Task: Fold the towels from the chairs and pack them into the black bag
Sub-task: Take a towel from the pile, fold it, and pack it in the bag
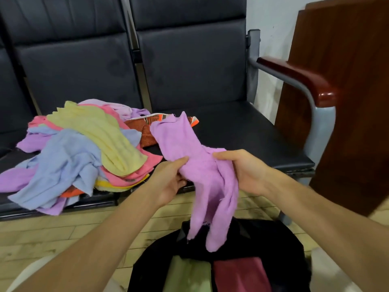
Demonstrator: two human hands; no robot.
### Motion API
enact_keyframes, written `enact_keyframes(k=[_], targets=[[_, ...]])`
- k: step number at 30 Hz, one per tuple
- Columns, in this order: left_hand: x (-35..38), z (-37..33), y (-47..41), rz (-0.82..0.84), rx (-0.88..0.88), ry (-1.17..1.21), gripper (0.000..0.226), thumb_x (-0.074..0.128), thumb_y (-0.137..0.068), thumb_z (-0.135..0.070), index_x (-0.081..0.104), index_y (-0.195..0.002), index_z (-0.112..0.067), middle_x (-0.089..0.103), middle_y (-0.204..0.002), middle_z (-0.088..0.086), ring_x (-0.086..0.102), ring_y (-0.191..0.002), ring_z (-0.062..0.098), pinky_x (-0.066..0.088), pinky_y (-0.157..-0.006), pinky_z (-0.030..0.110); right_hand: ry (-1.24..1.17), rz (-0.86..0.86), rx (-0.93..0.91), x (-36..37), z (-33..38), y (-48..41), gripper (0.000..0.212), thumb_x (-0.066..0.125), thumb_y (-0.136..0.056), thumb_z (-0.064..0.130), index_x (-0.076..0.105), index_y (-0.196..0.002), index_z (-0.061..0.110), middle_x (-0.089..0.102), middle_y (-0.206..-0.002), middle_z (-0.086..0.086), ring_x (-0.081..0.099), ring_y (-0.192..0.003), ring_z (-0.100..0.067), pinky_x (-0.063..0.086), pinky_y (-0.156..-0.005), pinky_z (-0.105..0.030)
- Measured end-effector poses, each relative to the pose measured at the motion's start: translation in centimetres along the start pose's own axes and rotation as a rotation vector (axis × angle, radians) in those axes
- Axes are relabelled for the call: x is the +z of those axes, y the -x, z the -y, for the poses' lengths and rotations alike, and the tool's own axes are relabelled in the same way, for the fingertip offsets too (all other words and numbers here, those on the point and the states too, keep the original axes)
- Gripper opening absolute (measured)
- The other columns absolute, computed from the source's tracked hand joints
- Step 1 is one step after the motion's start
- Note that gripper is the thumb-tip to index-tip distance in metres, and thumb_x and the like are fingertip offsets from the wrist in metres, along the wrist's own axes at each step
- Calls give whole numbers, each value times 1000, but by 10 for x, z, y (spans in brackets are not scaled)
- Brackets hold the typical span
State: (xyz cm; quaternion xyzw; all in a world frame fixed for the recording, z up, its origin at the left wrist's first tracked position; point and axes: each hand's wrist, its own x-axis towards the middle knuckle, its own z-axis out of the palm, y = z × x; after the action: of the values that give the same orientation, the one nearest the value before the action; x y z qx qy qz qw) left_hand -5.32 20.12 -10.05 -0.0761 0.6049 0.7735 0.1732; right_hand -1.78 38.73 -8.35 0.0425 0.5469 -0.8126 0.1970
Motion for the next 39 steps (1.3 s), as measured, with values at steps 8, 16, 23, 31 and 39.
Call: enact_keyframes(k=[8, 16, 23, 31, 39], targets=[[-21, -8, 24, -20, 90, -147, 9, 57, -86, -4, 67, -85, -4, 64, -82, 14, 56, -74, 24, 44, -66, 34, 5, 0, 51, 15, -20, -10, 40, 68, -82, 13, 66, -121, 6, 67, -122, -14, 64, -113, -28, 51, -97, -40], [-30, -10, 32, -95, 94, -343, 26, 65, -84, -16, 64, -107, -4, 69, -98, 12, 62, -86, 23, 53, -85, 39, 47, -84, 98, 10, -28, -4, 29, 60, -79, 12, 65, -102, -5, 64, -100, -20, 65, -91, -29, 53, -81, -35], [-30, -9, 42, -188, 205, -317, 21, 62, -87, -18, 69, -102, -4, 70, -104, 9, 61, -93, 22, 47, -82, 34, 90, -189, 88, 12, -24, 5, 13, 65, -81, 5, 71, -92, 1, 71, -82, -11, 66, -78, -21, 51, -76, -32], [-29, -12, 43, -88, 228, -299, 16, 57, -80, 5, 66, -90, -4, 62, -92, 17, 56, -85, 26, 42, -78, 39, -85, -2, 94, 16, -30, -4, 36, 45, -71, -14, 60, -102, -4, 59, -93, -13, 59, -83, -21, 49, -70, -28], [-45, -15, 42, -46, -135, -107, 39, 36, -78, 7, 65, -92, -15, 47, -70, 1, 42, -52, 13, 36, -46, 20, -34, -39, 157, 17, -27, -1, 38, 66, -78, 5, 68, -116, 3, 69, -116, -13, 65, -109, -29, 53, -88, -39]])
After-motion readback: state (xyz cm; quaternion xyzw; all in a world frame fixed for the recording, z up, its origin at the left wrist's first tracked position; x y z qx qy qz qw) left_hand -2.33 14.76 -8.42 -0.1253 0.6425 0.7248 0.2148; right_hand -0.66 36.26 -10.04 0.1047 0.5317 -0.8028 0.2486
